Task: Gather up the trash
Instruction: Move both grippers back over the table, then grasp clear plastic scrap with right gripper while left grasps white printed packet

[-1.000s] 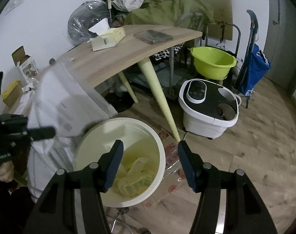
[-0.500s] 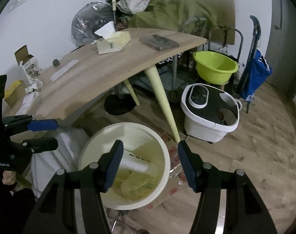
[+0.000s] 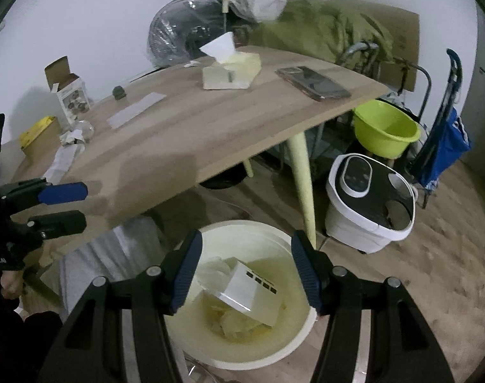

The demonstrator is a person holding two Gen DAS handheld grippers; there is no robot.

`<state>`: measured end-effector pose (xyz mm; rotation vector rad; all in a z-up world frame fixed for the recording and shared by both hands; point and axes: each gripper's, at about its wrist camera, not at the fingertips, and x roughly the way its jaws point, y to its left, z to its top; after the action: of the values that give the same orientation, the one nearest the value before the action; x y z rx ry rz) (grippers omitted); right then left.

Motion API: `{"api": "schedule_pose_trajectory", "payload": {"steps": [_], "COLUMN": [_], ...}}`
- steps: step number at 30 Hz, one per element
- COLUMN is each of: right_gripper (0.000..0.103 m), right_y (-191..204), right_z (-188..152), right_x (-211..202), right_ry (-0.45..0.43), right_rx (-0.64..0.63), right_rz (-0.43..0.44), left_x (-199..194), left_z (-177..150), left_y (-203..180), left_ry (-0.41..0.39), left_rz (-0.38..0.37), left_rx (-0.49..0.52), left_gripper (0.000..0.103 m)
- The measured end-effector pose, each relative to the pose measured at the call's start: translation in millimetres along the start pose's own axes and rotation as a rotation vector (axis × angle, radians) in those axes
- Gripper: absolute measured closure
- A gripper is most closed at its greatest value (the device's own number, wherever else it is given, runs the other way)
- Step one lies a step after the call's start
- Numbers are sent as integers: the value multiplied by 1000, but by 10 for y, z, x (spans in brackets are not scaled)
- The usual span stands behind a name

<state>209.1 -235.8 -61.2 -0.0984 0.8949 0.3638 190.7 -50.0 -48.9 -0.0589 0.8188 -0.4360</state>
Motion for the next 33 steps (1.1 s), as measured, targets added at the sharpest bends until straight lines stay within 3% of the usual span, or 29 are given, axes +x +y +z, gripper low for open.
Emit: {"api": "schedule_pose_trajectory", "payload": {"steps": [18, 33], "right_gripper": [47, 47], "right_y": [646, 1518], "right_z": [523, 1045], "right_x": [411, 729], "right_ry": [11, -22], "right_rx": [-149, -278], "right_rz": [116, 285], "left_x": [-479, -920], "left_z": [-130, -237], "left_y": [699, 1310], "left_ry": [-79, -151], "left_rz": [150, 289], "left_rx": [-153, -287], "left_gripper": [50, 50]}}
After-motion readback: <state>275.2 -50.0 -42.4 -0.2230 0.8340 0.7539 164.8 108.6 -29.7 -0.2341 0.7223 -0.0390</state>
